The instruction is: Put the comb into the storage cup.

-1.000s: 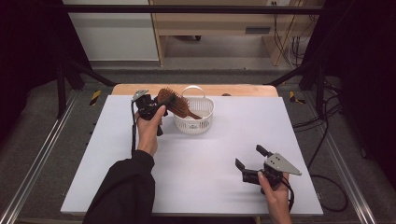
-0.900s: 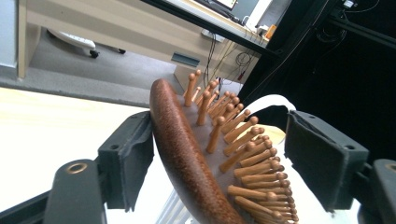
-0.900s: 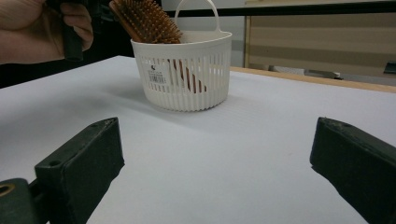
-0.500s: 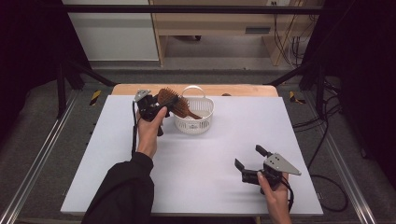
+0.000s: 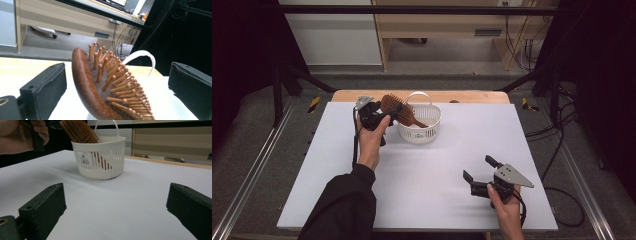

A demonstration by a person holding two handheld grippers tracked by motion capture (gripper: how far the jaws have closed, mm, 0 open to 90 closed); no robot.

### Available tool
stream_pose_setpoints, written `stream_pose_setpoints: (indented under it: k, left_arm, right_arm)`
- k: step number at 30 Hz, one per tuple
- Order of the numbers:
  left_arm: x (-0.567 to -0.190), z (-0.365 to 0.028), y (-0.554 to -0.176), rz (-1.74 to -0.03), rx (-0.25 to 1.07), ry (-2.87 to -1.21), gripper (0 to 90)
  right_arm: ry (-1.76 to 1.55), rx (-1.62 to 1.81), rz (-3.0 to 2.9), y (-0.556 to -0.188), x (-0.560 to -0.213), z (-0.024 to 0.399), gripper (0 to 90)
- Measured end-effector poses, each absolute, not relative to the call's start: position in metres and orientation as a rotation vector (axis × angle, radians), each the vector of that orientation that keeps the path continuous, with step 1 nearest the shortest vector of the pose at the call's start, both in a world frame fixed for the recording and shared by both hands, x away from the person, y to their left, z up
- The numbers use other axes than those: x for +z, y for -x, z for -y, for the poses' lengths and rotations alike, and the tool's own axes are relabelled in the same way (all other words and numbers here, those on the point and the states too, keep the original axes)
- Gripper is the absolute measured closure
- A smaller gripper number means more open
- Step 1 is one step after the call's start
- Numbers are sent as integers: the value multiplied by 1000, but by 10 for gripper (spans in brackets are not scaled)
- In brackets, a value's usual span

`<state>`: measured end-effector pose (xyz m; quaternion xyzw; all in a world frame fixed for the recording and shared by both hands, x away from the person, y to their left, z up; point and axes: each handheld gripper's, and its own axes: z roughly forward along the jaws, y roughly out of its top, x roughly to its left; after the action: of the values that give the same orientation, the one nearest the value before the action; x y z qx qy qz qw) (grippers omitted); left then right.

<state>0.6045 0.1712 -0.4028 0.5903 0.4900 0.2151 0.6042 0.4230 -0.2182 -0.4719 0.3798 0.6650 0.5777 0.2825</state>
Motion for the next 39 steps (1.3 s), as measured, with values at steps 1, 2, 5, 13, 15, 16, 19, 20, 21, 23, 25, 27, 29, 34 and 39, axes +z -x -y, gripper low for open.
stream_pose_setpoints:
  k: [1,2,5,13,15,16,19,20,21,23,25,27,29,34,39]
  left_arm:
    - [-402,-171,-604,-1131,500,-1370,18]
    - [-402,-171,-604,-1131,500,-1370,17]
    - [-400,-169,-601,-1114,515,-1376,17]
    - [-396,-172,-598,-1100,548,-1383,23]
    - [-395,-173,-597,-1095,563,-1390,23]
    - [-395,-173,-597,-1095,563,-1390,26]
    - [-392,-175,-594,-1086,606,-1409,36]
    - [-391,-175,-594,-1083,613,-1414,36]
    - [-390,-176,-593,-1077,619,-1418,36]
    - [-388,-176,-590,-1066,635,-1432,33]
    - [-385,-176,-588,-1061,668,-1446,26]
    - [-383,-176,-586,-1058,696,-1456,24]
    - [-381,-178,-585,-1050,701,-1458,23]
    - [-379,-179,-583,-1038,706,-1463,23]
    - [-377,-180,-580,-1028,707,-1471,24]
  right_arm:
    - [-1017,1547,-1781,-423,-472,218,29]
    - [-1017,1547,-1781,-423,-472,218,29]
    - [-1019,1547,-1781,-423,-472,218,29]
    - [-1019,1547,-1780,-423,-472,218,29]
    - [-1019,1547,-1782,-423,-472,218,29]
    - [-1019,1547,-1782,-423,-472,218,29]
    - [-1017,1545,-1782,-423,-472,218,29]
    - [-1017,1545,-1783,-423,-472,218,29]
    - [-1018,1546,-1781,-423,-472,217,29]
    - [-1018,1546,-1780,-423,-472,217,28]
    - [-1014,1544,-1782,-423,-472,217,28]
    - [-1015,1544,-1783,-423,-472,217,28]
    - [-1014,1544,-1784,-423,-472,216,28]
    - [-1016,1542,-1784,-423,-472,216,28]
    - [-1015,1541,-1784,-423,-472,217,28]
